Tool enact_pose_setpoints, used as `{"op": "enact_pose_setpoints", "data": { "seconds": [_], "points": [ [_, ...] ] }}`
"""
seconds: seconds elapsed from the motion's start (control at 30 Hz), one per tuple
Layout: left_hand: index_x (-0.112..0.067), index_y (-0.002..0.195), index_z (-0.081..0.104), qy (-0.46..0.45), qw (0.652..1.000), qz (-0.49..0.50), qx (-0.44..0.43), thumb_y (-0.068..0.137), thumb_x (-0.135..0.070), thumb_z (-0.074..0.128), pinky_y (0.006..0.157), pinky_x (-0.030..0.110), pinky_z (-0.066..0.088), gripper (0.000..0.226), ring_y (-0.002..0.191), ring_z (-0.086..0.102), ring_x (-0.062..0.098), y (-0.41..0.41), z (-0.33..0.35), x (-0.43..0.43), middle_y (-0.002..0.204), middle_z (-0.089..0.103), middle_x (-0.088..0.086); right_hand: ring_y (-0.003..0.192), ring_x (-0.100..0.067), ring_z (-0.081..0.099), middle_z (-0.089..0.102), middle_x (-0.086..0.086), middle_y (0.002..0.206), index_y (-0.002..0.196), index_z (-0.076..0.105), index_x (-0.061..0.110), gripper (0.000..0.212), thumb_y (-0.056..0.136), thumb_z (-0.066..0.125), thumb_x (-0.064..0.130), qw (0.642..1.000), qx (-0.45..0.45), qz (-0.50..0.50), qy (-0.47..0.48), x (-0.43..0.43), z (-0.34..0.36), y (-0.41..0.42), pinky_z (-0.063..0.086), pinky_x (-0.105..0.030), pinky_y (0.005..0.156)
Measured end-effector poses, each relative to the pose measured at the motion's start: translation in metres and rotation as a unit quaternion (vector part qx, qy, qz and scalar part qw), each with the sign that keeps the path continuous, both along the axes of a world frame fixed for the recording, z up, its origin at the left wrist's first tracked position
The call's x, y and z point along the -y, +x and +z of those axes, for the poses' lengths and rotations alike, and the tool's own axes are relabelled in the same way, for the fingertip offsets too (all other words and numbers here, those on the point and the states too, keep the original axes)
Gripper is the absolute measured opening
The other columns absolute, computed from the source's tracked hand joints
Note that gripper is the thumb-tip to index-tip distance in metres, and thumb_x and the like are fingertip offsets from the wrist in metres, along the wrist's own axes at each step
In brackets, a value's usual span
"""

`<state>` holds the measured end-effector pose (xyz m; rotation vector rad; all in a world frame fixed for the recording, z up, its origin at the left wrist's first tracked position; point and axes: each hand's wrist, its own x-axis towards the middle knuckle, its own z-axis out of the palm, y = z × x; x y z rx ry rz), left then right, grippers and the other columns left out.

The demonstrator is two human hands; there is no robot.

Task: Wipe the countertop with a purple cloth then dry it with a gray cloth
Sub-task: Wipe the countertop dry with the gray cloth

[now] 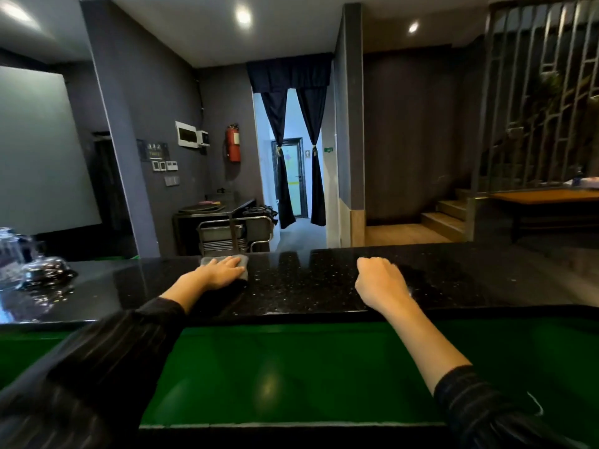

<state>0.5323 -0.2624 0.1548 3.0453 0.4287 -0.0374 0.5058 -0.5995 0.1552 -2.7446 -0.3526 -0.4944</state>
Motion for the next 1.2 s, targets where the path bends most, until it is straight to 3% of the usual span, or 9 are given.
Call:
{"op": "enact_pose_setpoints", "data": {
  "seconds": [0.13,0.27,0.43,0.53,0.63,0.83,0.97,1.07,1.2],
  "points": [
    [-0.025,0.151,0.015,0.012,0.997,-0.077,0.003,0.096,-0.048,0.023,0.119,0.052,0.011,0.059,0.147,0.012,0.032,-0.033,0.001,0.052,0.161,0.011,0.0,0.106,-0.03,0.061,0.069,-0.01,0.111,0.113,0.063,0.012,0.028,0.095,0.041,0.012,0.992,0.092,0.024,0.079,-0.048,0.002,-0.017,0.045,-0.043,0.096],
    [-0.027,0.149,0.021,0.08,0.975,-0.206,-0.009,0.093,-0.051,0.016,0.117,0.056,0.013,0.061,0.147,0.009,0.036,-0.041,-0.006,0.076,0.162,0.009,0.001,0.118,-0.028,0.057,0.065,-0.007,0.122,0.122,0.06,0.018,0.033,0.096,0.04,0.022,0.997,0.012,0.077,0.026,-0.117,-0.006,-0.044,0.035,-0.048,0.106],
    [-0.022,0.151,0.013,0.04,0.992,-0.116,0.0,0.101,-0.04,0.019,0.119,0.054,0.009,0.054,0.148,0.007,0.036,-0.052,0.002,0.018,0.162,0.004,0.002,0.118,-0.025,0.058,0.064,-0.003,0.128,0.127,0.06,0.021,0.041,0.1,0.032,0.036,0.995,-0.041,0.096,0.007,-0.107,-0.01,-0.038,0.038,-0.044,0.105],
    [-0.022,0.152,0.011,0.002,0.999,-0.037,0.01,0.101,-0.041,0.019,0.119,0.051,0.008,0.055,0.148,0.006,0.034,-0.063,0.007,-0.034,0.162,0.004,0.001,0.113,-0.023,0.061,0.067,-0.003,0.124,0.128,0.061,0.019,0.042,0.098,0.038,0.037,0.995,-0.006,0.097,0.015,-0.112,-0.013,-0.042,0.04,-0.042,0.105],
    [-0.022,0.151,0.014,0.024,1.0,0.004,0.011,0.099,-0.042,0.02,0.118,0.053,0.01,0.057,0.147,0.009,0.037,-0.064,0.006,-0.056,0.162,0.007,0.001,0.096,-0.024,0.067,0.073,-0.003,0.105,0.113,0.07,0.018,0.037,0.094,0.043,0.035,0.996,0.022,0.081,0.016,-0.117,-0.013,-0.045,0.051,-0.037,0.088],
    [-0.023,0.15,0.017,0.005,0.988,-0.154,0.019,0.097,-0.045,0.02,0.117,0.055,0.008,0.057,0.147,0.008,0.037,-0.085,-0.002,0.022,0.162,0.009,0.003,0.105,-0.028,0.064,0.07,-0.004,0.115,0.116,0.069,0.027,0.035,0.092,0.047,0.039,0.999,-0.02,0.033,0.013,-0.12,-0.003,-0.061,0.049,-0.038,0.084],
    [-0.021,0.149,0.02,0.058,0.974,-0.219,0.015,0.084,-0.054,0.008,0.117,0.058,0.012,0.074,0.146,0.009,0.041,-0.112,-0.006,0.014,0.162,0.008,0.005,0.103,-0.031,0.063,0.067,-0.01,0.11,0.105,0.069,0.013,0.041,0.095,0.045,0.045,0.998,-0.044,-0.03,0.035,-0.148,0.011,-0.063,0.045,-0.037,0.08],
    [-0.02,0.149,0.021,0.084,0.979,-0.185,0.015,0.083,-0.053,0.006,0.116,0.058,0.016,0.075,0.145,0.011,0.043,-0.116,-0.009,-0.039,0.162,0.007,0.005,0.107,-0.031,0.061,0.066,-0.013,0.114,0.104,0.069,0.012,0.053,0.096,0.035,0.052,0.993,-0.065,0.032,0.089,-0.192,0.007,-0.07,0.047,-0.041,0.091],
    [-0.022,0.151,0.014,0.04,0.995,-0.087,0.009,0.093,-0.051,0.012,0.118,0.055,0.011,0.065,0.147,0.007,0.038,-0.107,-0.007,-0.122,0.162,0.002,0.001,0.128,-0.025,0.049,0.057,-0.004,0.136,0.132,0.055,0.019,0.055,0.098,0.025,0.05,0.996,-0.068,0.053,-0.012,-0.218,-0.011,-0.074,0.031,-0.049,0.108]
  ]
}}
